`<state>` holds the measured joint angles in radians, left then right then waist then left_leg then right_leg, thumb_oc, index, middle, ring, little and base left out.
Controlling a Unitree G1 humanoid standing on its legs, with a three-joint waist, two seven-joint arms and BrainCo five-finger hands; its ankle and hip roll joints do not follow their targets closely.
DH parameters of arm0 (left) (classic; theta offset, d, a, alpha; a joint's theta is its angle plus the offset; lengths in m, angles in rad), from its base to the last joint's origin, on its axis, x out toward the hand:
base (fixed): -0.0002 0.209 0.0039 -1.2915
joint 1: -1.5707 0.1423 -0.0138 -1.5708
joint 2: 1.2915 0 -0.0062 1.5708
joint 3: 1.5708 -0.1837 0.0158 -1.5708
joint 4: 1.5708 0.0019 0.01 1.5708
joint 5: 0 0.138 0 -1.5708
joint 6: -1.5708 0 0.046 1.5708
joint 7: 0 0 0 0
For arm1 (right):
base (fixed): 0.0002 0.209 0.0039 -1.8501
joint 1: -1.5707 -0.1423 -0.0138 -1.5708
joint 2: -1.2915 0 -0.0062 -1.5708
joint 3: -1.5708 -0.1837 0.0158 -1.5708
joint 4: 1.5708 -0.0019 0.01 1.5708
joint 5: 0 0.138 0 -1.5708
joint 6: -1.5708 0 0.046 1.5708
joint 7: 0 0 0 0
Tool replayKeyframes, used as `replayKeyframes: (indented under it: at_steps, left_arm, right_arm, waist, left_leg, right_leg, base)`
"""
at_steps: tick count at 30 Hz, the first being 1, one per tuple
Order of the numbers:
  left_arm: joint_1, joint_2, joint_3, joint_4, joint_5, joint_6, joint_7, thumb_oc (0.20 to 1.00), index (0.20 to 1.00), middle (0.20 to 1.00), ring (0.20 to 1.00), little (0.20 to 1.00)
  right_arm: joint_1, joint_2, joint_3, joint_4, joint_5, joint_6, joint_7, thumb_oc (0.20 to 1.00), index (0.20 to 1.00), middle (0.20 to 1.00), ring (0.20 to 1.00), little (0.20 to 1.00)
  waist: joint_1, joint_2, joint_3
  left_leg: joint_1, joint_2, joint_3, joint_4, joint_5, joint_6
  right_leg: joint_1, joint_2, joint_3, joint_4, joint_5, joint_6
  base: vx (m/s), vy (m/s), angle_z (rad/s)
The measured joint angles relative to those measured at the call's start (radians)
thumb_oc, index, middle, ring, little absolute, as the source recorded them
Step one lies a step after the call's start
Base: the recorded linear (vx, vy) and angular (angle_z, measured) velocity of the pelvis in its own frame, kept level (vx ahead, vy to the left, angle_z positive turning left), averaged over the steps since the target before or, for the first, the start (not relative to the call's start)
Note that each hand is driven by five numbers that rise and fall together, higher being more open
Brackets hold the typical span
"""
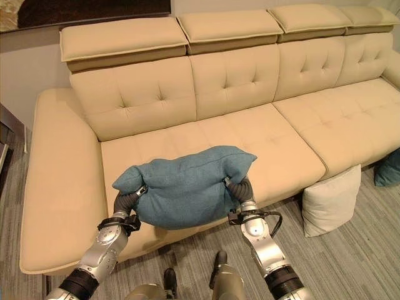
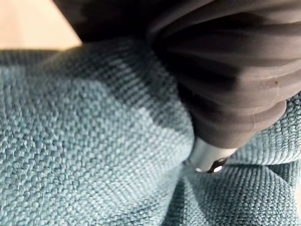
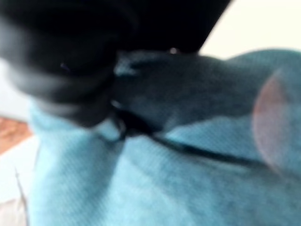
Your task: Pick up all the scattered cushions and arrange them neatly on the sofa.
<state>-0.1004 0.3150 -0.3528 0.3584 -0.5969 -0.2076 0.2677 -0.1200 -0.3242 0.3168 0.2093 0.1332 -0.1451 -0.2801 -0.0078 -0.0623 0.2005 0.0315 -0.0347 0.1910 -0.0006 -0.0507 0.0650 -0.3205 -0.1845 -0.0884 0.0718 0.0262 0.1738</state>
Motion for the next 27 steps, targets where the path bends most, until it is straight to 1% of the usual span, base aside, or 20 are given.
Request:
replayKeyframes:
  at_steps: [1,2,3,4,5,6,7,9,11,13,14,17,20,22,27]
  left_arm:
    - [0.001,0.001,-0.001,0.000,0.000,0.000,0.000,0.200,0.200,0.200,0.200,0.200]
    - [0.002,0.003,-0.002,0.000,0.000,0.000,0.000,0.200,0.200,0.200,0.200,0.200]
    - [0.007,0.007,-0.002,0.000,0.000,0.000,0.000,0.200,0.200,0.200,0.200,0.200]
    - [0.012,0.005,-0.003,-0.001,0.000,0.001,0.000,0.200,0.200,0.200,0.200,0.200]
    - [0.015,0.001,-0.002,-0.001,0.000,0.001,0.000,0.200,0.200,0.200,0.200,0.200]
    - [0.018,-0.016,-0.002,-0.008,0.000,-0.001,0.000,0.200,0.200,0.200,0.200,0.200]
    - [0.016,-0.017,0.002,-0.014,0.000,-0.001,0.000,0.200,0.200,0.200,0.200,0.200]
    - [-0.002,-0.019,0.001,-0.015,0.001,0.000,0.000,0.200,0.200,0.200,0.200,0.200]
    - [-0.012,-0.033,-0.001,-0.015,0.001,0.000,0.000,0.200,0.200,0.200,0.200,0.200]
    - [-0.015,-0.045,-0.003,-0.015,0.001,0.001,0.000,0.200,0.200,0.200,0.200,0.200]
    - [-0.011,-0.046,-0.003,-0.015,0.001,0.001,0.000,0.200,0.200,0.200,0.200,0.200]
    - [-0.009,-0.044,-0.003,-0.015,0.001,0.001,0.000,0.200,0.200,0.200,0.200,0.200]
    - [-0.007,-0.025,-0.001,-0.015,0.001,0.001,0.000,0.200,0.200,0.200,0.200,0.200]
    - [-0.005,-0.026,-0.001,-0.015,0.001,0.001,0.000,0.200,0.200,0.200,0.200,0.200]
    - [-0.001,-0.028,-0.001,-0.015,0.001,0.001,0.000,0.200,0.200,0.200,0.200,0.200]
  right_arm:
    - [0.001,0.002,0.000,0.006,0.000,0.000,0.000,0.200,0.200,0.200,0.200,0.200]
    - [0.004,0.004,0.001,0.013,0.000,0.001,0.000,0.200,0.200,0.200,0.200,0.200]
    - [0.012,0.006,0.004,0.016,0.000,0.002,0.000,0.200,0.200,0.200,0.200,0.200]
    - [0.012,0.007,0.006,0.022,0.000,0.002,0.000,0.200,0.200,0.200,0.200,0.200]
    - [0.011,0.006,0.006,0.024,0.000,0.002,0.001,0.200,0.200,0.200,0.200,0.200]
    - [0.003,0.000,0.005,0.024,0.000,0.002,0.001,0.200,0.200,0.200,0.200,0.200]
    - [-0.005,-0.002,0.005,0.024,0.000,0.003,0.000,0.200,0.200,0.200,0.200,0.200]
    - [-0.009,-0.013,-0.002,0.023,0.000,0.003,0.000,0.200,0.200,0.200,0.200,0.200]
    - [-0.009,-0.014,-0.019,0.023,0.000,0.003,-0.001,0.200,0.200,0.200,0.200,0.200]
    - [-0.011,-0.016,-0.036,0.022,0.000,0.003,-0.002,0.200,0.200,0.200,0.200,0.200]
    - [-0.011,-0.016,-0.035,0.022,0.000,0.003,-0.002,0.200,0.200,0.200,0.200,0.200]
    - [-0.011,-0.010,-0.033,0.022,0.000,0.003,-0.002,0.200,0.200,0.200,0.200,0.200]
    - [-0.011,0.003,-0.023,0.022,0.000,0.003,-0.002,0.200,0.200,0.200,0.200,0.200]
    - [-0.010,0.002,-0.022,0.022,0.000,0.003,-0.002,0.200,0.200,0.200,0.200,0.200]
    - [-0.010,0.002,-0.022,0.022,0.000,0.003,-0.002,0.200,0.200,0.200,0.200,0.200]
  waist:
    - [-0.008,-0.004,0.001]
    - [-0.012,-0.022,0.002]
    - [-0.010,-0.043,-0.004]
    - [-0.006,-0.044,-0.004]
    - [-0.002,-0.027,-0.005]
    - [0.003,-0.003,-0.006]
    - [0.004,0.004,-0.005]
    - [-0.004,0.006,-0.005]
    - [-0.014,0.007,-0.005]
    - [-0.031,0.005,-0.004]
    - [-0.035,0.005,-0.004]
    - [-0.033,-0.003,-0.002]
    - [-0.032,-0.013,0.000]
    - [-0.031,-0.015,0.001]
    - [-0.031,-0.020,-0.002]
  left_leg:
    - [0.006,-0.001,-0.009,0.001,-0.002,-0.005]
    - [0.027,-0.012,-0.024,0.001,-0.012,-0.021]
    - [0.043,-0.026,-0.035,0.004,-0.026,-0.040]
    - [0.057,-0.025,-0.043,0.010,-0.043,-0.061]
    - [0.059,-0.011,-0.043,0.018,-0.056,-0.073]
    - [0.055,0.020,-0.037,0.023,-0.067,-0.087]
    - [0.055,0.042,-0.035,0.021,-0.073,-0.095]
    - [0.058,0.077,-0.033,0.021,-0.081,-0.108]
    - [0.066,0.087,-0.032,0.021,-0.086,-0.117]
    - [0.076,0.085,-0.033,0.019,-0.087,-0.124]
    - [0.084,0.082,-0.033,0.019,-0.087,-0.124]
    - [0.090,0.071,-0.033,0.020,-0.087,-0.123]
    - [0.074,0.067,-0.034,0.024,-0.084,-0.114]
    - [0.070,0.065,-0.035,0.025,-0.080,-0.116]
    - [0.071,0.063,-0.035,0.025,-0.080,-0.116]
  right_leg:
    - [0.012,0.002,0.014,-0.040,0.025,-0.001]
    - [0.027,-0.001,0.013,-0.049,0.048,-0.012]
    - [0.045,-0.003,0.027,-0.055,0.092,-0.040]
    - [0.053,-0.001,0.028,-0.049,0.177,-0.060]
    - [0.052,0.014,0.024,-0.041,0.182,-0.087]
    - [0.053,0.049,0.020,-0.049,0.183,-0.101]
    - [0.054,0.073,0.017,-0.056,0.195,-0.119]
    - [0.060,0.110,0.015,-0.059,0.196,-0.123]
    - [0.069,0.121,0.013,-0.063,0.196,-0.123]
    - [0.082,0.118,0.011,-0.068,0.194,-0.121]
    - [0.091,0.114,0.010,-0.072,0.183,-0.110]
    - [0.096,0.101,0.007,-0.072,0.170,-0.118]
    - [0.085,0.086,-0.013,-0.071,0.159,-0.103]
    - [0.082,0.081,-0.014,-0.071,0.159,-0.103]
    - [0.082,0.083,-0.014,-0.071,0.174,-0.090]
  base:
    - [0.00,0.000,0.53]
    - [0.00,0.000,0.47]
    - [0.00,0.000,0.43]
    - [0.00,0.000,0.15]
    - [0.00,0.000,-0.08]
    - [0.00,0.000,-0.27]
    - [0.00,0.000,-0.29]
    - [0.00,0.000,-0.23]
    - [0.00,0.000,-0.10]
    - [0.00,0.000,0.00]
    - [0.00,0.000,0.00]
    - [0.00,0.000,0.00]
    - [0.00,0.000,0.01]
    - [0.00,0.000,0.05]
    - [0.05,-0.031,0.01]
